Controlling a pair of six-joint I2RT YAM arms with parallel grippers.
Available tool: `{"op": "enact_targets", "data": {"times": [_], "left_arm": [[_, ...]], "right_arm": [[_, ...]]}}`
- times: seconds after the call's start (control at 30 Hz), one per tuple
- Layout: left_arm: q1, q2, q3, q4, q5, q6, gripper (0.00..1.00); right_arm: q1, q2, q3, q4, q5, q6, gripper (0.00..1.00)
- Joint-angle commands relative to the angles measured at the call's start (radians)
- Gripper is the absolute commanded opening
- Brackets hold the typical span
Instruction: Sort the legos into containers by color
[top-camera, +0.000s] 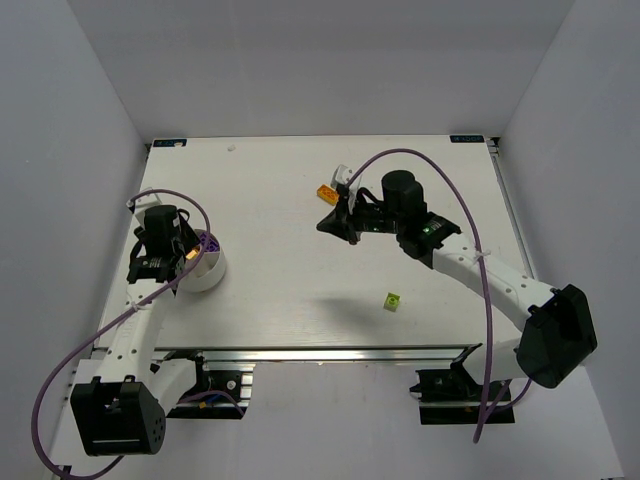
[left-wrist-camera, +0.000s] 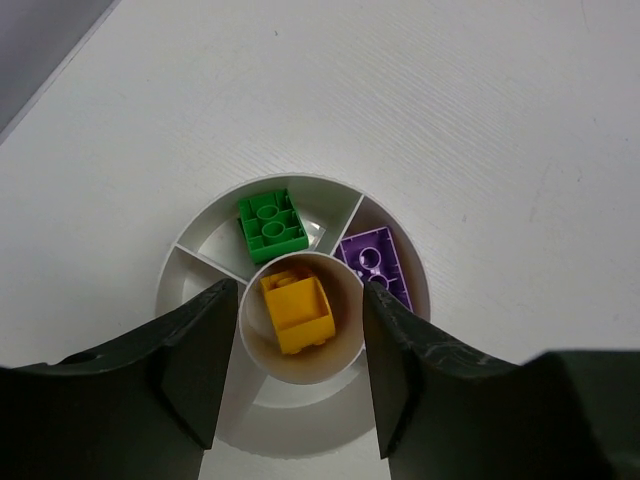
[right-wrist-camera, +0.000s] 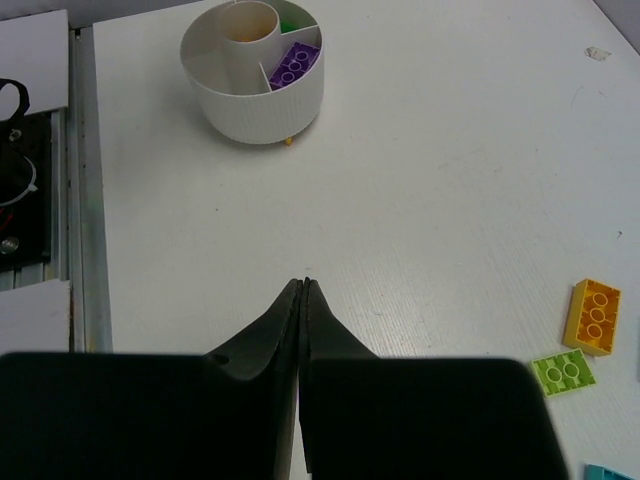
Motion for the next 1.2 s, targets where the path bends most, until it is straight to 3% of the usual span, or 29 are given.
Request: {"op": "enact_targets", "data": {"times": [0.0, 0.07, 0.17, 0.2, 0.23, 0.3, 0.33, 0.37, 0.4, 0.43, 0.47, 0.53, 0.67, 0.7, 0.8, 0.97, 1.17], "left_arm": [[-0.004, -0.020, -0.001, -0.006, 0.004, -0.002, 0.63], [-0.004, -0.055, 0.010, 0.002, 0.014, 0.009, 0.52], [0.007, -0.132, 0.022, 0.057, 0.160, 0.052, 0.14], [0.007, -0.146, 0.032, 0.074, 0.284, 0.063, 0.11], [0.007, -0.155, 0.036, 0.107, 0.357, 0.070, 0.09], [-0.004, -0.163, 0.037, 0.138, 0.628, 0.095, 0.14], [-0.004, -0.155, 0.034, 0.170, 0.727, 0.119, 0.21], [-0.013, -0.142, 0.028, 0.184, 0.826, 0.127, 0.32], [-0.013, -0.132, 0.023, 0.190, 0.912, 0.132, 0.61], [-0.013, -0.123, 0.016, 0.197, 1.034, 0.136, 0.72], [-0.013, -0.112, 0.013, 0.188, 1.069, 0.145, 0.79], [-0.013, -0.125, -0.007, 0.166, 1.077, 0.162, 0.88], [-0.022, -0.224, -0.091, 0.203, 0.991, 0.135, 0.97], [-0.022, -0.244, -0.110, 0.224, 0.980, 0.115, 0.98], [-0.022, -0.266, -0.101, 0.218, 0.982, 0.116, 0.98], [-0.032, -0.282, -0.101, 0.203, 0.957, 0.106, 0.98], [-0.032, -0.304, -0.093, 0.177, 0.893, 0.110, 0.98]], "right_arm": [[-0.005, -0.040, -0.015, 0.048, -0.010, 0.010, 0.02], [-0.008, -0.043, -0.015, 0.046, 0.001, 0.007, 0.07], [-0.043, -0.043, -0.006, 0.034, 0.054, 0.066, 0.45], [-0.083, -0.043, 0.002, 0.026, 0.094, 0.120, 0.67], [-0.095, -0.037, 0.011, -0.021, 0.146, 0.125, 0.73], [-0.132, -0.020, 0.026, -0.088, 0.148, 0.134, 0.80], [-0.204, -0.017, 0.041, -0.169, 0.160, 0.157, 0.79], [-0.229, -0.008, 0.060, -0.226, 0.164, 0.163, 0.79], [-0.279, 0.015, 0.077, -0.286, 0.173, 0.171, 0.75], [-0.321, 0.029, 0.113, -0.351, 0.211, 0.179, 0.73], [-0.365, 0.038, 0.126, -0.468, 0.216, 0.179, 0.68], [-0.416, 0.039, 0.131, -0.546, 0.251, 0.170, 0.56], [-0.532, -0.027, 0.089, -0.572, 0.340, 0.079, 0.64], [-0.545, -0.021, 0.100, -0.599, 0.338, 0.065, 0.74], [-0.569, 0.041, 0.150, -0.659, 0.312, 0.021, 0.89], [-0.619, 0.100, 0.126, -0.670, 0.320, -0.094, 0.89], [-0.637, 0.198, 0.187, -0.681, 0.183, -0.317, 0.84]]}}
